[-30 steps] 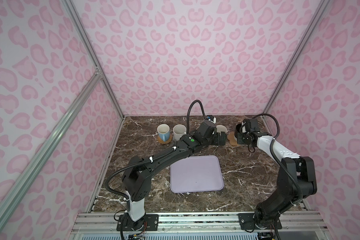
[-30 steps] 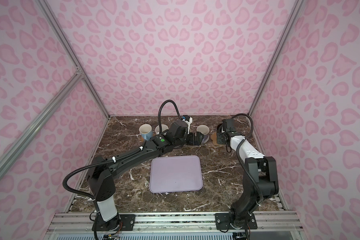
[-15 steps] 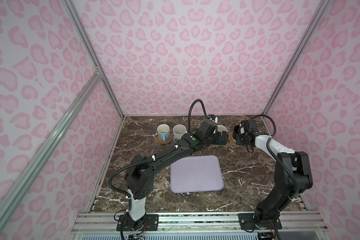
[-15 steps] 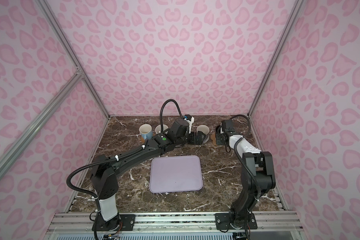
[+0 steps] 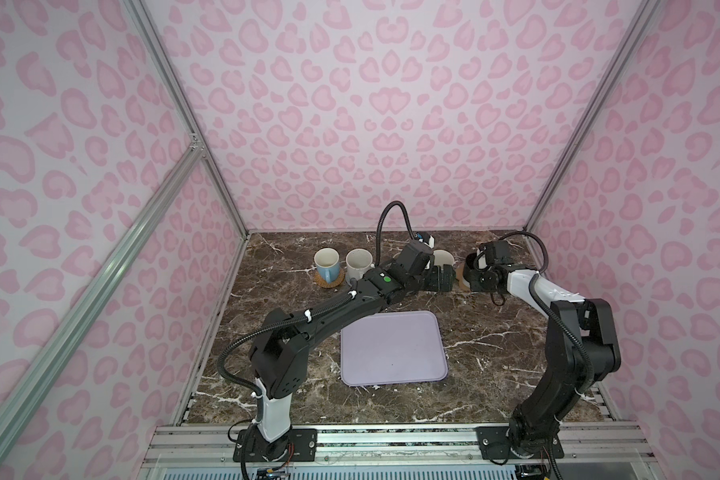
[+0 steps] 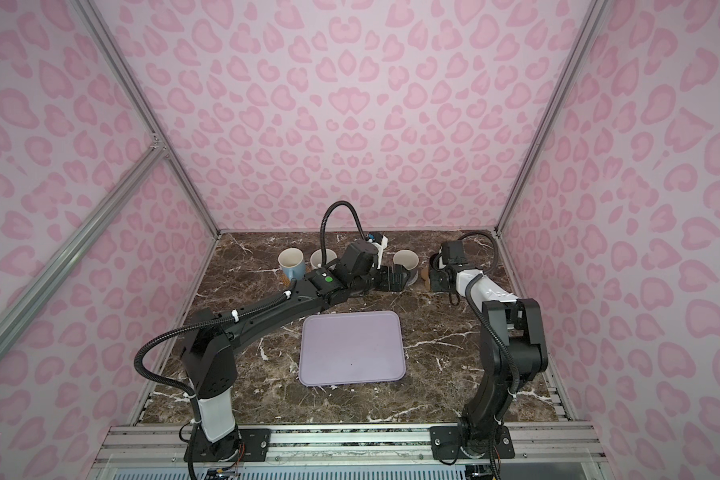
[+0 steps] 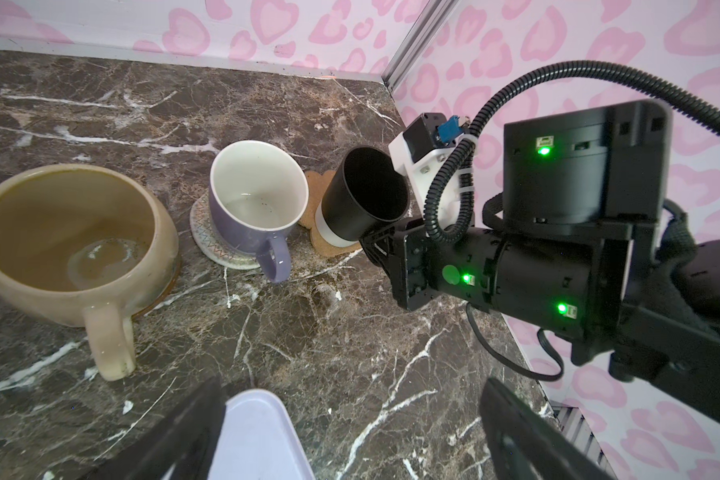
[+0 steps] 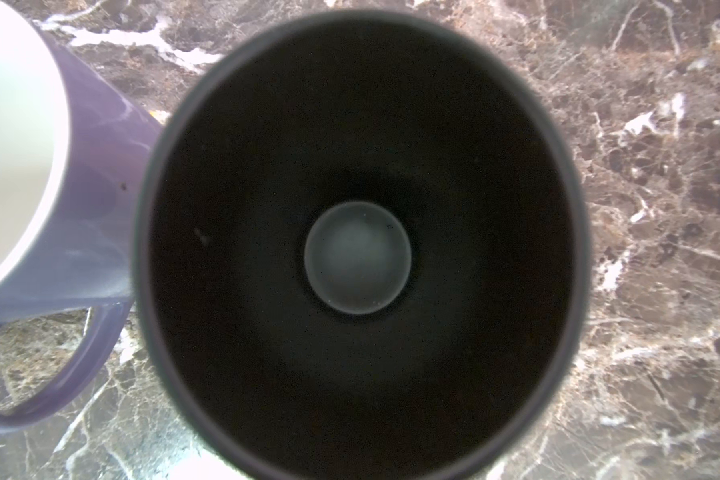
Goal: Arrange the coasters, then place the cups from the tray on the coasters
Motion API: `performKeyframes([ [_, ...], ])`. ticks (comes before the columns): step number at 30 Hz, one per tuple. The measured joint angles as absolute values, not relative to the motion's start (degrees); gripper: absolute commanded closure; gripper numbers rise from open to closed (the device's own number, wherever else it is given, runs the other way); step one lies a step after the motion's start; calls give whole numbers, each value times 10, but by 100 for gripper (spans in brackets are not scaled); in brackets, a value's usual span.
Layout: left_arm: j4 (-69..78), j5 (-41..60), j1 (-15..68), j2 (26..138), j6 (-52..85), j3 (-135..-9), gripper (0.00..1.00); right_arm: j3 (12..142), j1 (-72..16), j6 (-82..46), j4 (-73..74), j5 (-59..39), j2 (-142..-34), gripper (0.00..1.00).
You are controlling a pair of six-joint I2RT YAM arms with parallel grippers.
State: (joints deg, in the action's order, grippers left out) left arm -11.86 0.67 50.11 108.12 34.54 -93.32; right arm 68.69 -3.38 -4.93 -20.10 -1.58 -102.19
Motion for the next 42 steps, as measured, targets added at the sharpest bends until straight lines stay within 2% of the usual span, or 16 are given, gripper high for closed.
performKeyframes([
  [9, -118, 6, 501, 1073, 345, -925, 3, 702, -32, -50, -212, -17, -1032, 47],
  [12, -117, 1, 501, 1066, 346, -918, 3, 694, -32, -54, -213, -11, -1016, 34],
  [14, -110, -10, 500, 1045, 346, -893, 3, 678, -32, -57, -207, -8, -990, 18],
  [15, -104, -17, 500, 1031, 348, -877, 3, 668, -32, -66, -206, -6, -974, 6],
  [16, -97, -24, 499, 1014, 348, -860, 3, 658, -32, -66, -204, -4, -954, 2],
  [25, -43, -89, 472, 826, 322, -695, 4, 523, -37, -93, -127, -2, -727, 1],
  [29, -34, -183, 463, 715, 264, -608, 4, 449, -37, -94, -94, -20, -656, 3],
  [35, 28, -357, 411, 594, 157, -442, 3, 345, -37, -95, -22, -6, -593, 6],
  [38, 62, -399, 364, 572, 116, -369, 3, 275, -37, -87, 36, 5, -587, 5],
  [42, 135, -406, 305, 552, 62, -279, 3, 214, -37, -40, 138, 15, -594, 5],
])
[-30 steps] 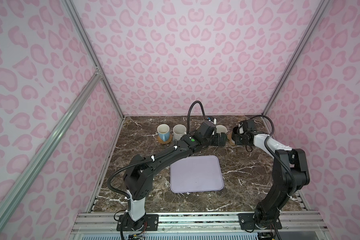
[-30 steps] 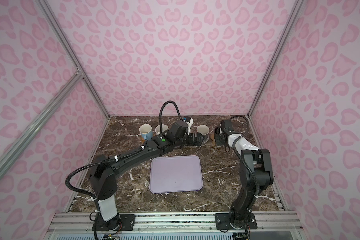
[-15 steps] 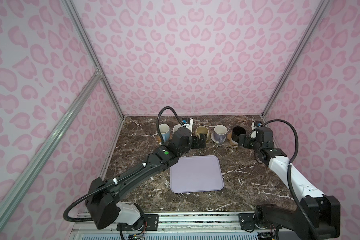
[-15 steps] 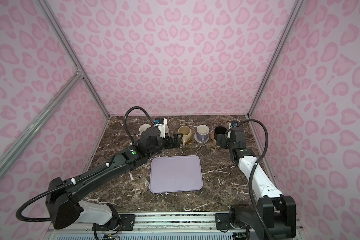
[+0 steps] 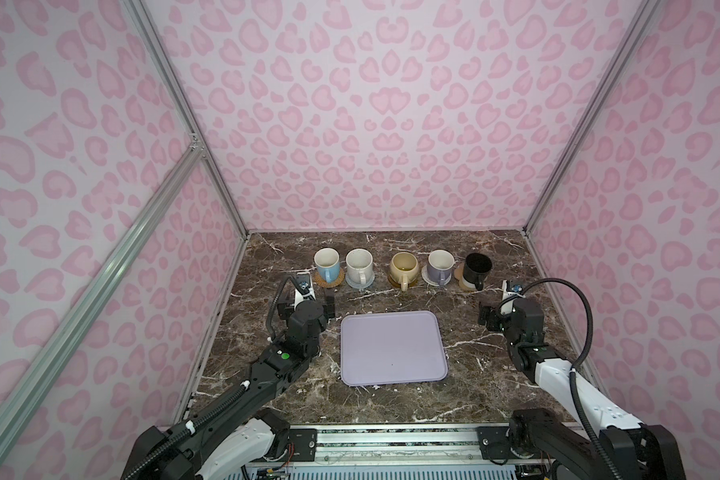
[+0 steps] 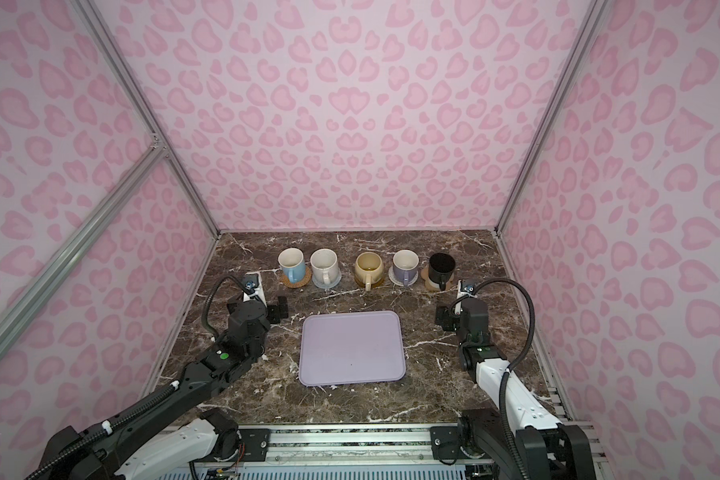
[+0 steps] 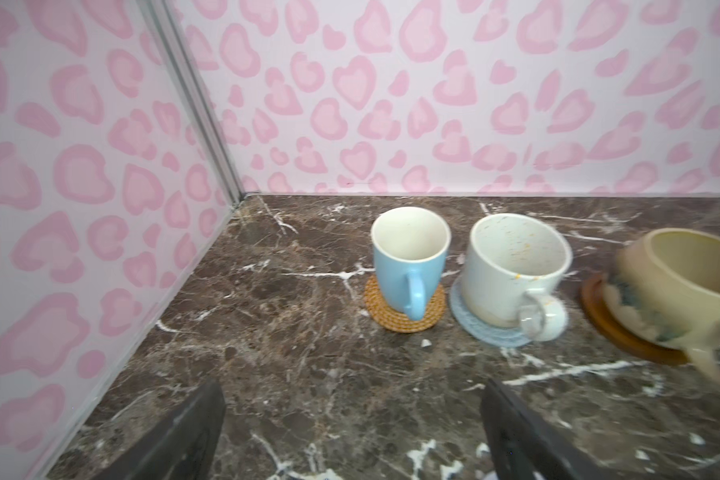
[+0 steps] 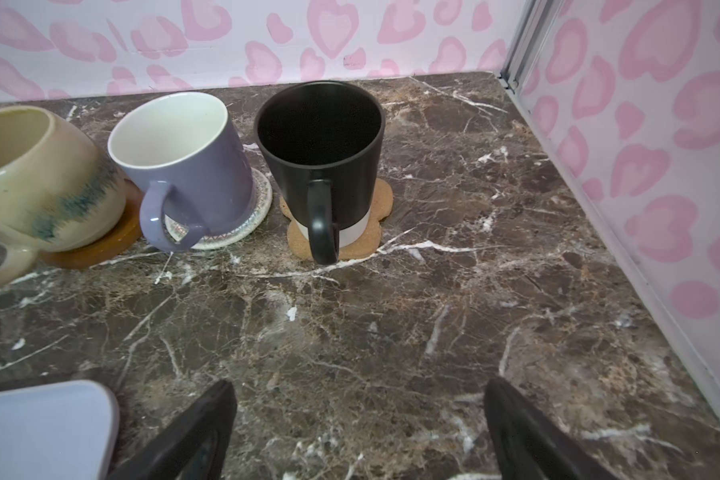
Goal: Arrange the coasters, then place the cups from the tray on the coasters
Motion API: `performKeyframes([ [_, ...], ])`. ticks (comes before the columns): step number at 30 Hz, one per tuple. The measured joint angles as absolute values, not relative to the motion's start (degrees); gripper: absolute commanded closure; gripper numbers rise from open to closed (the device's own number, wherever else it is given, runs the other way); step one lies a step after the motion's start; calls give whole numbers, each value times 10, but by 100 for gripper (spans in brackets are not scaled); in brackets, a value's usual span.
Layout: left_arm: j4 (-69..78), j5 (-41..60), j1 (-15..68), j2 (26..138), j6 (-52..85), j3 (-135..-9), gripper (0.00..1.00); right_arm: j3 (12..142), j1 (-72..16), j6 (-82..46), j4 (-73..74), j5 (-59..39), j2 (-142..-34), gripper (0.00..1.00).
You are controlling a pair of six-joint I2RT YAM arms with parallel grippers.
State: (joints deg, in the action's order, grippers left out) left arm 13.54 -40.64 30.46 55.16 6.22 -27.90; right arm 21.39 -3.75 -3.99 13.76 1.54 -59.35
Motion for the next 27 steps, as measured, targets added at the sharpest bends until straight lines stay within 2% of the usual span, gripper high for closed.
performKeyframes([
  [5, 234, -357, 177, 563, 46, -202, 3, 190, -36, -3, 273, 42, -660, 5],
  [14, 405, -259, 50, 706, 57, -169, 3, 163, -14, 4, 477, 55, -809, 6],
  [20, 486, -166, 0, 787, 56, -170, 3, 178, -10, -4, 545, 42, -887, 2],
  [22, 508, -125, -6, 825, 53, -172, 3, 191, -10, -4, 532, 41, -886, 1],
  [27, 516, -74, -10, 838, 43, -191, 3, 197, -10, -5, 547, 40, -888, 1],
])
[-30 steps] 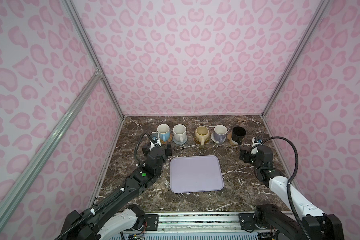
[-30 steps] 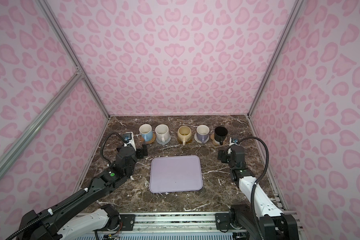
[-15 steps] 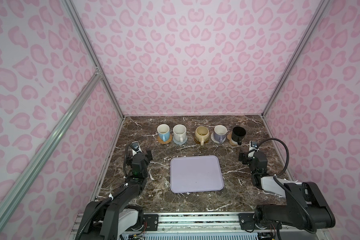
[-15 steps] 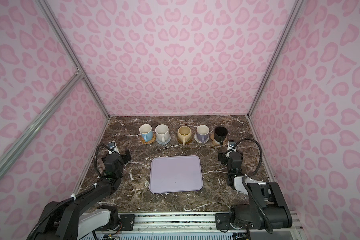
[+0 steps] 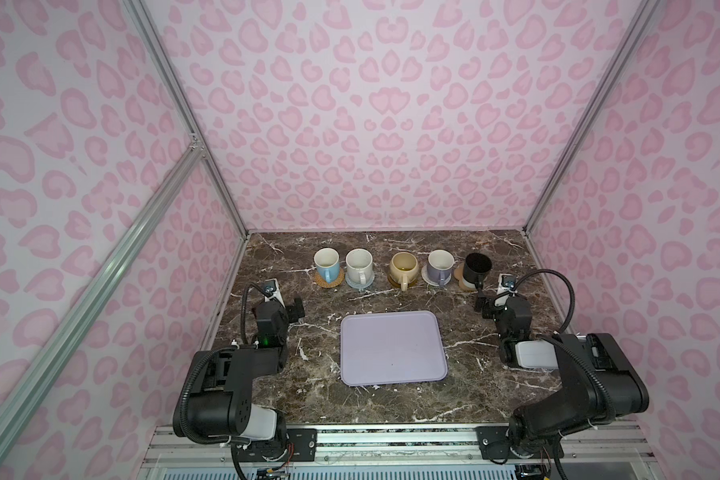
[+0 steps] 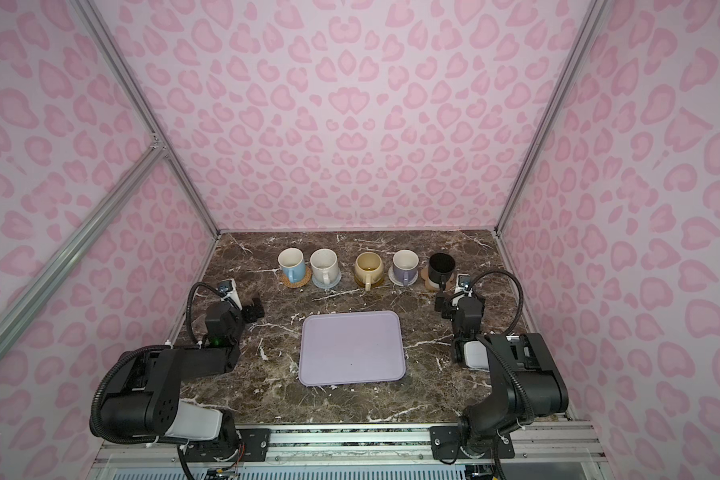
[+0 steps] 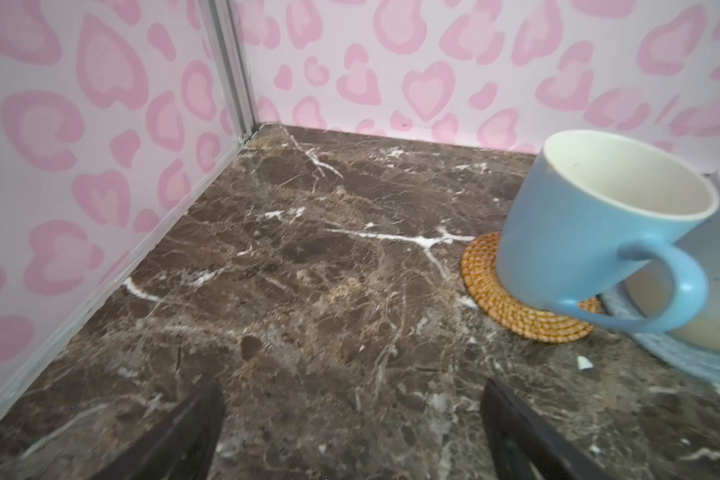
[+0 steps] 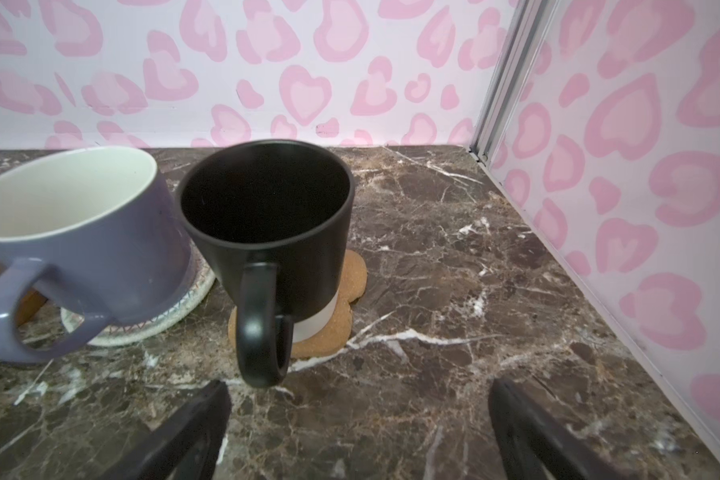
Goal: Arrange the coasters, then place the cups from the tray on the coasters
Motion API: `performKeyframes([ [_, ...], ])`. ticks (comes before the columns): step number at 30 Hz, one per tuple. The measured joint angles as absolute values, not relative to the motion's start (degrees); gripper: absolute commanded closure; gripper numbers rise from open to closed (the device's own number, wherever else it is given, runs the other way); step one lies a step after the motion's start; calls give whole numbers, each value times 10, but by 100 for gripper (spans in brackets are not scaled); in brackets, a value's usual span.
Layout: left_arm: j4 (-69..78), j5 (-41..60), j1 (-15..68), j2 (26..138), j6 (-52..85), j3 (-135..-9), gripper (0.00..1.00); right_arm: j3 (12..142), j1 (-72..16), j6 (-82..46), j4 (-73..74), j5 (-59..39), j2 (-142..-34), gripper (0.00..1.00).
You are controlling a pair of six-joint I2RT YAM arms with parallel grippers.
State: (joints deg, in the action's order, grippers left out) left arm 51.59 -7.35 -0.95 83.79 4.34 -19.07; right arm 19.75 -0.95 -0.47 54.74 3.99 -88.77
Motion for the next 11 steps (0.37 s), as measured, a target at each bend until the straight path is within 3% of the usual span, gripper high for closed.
performKeyframes([
  [11, 516, -54, -8, 840, 35, -193, 3, 203, -9, -4, 532, 34, -881, 1],
])
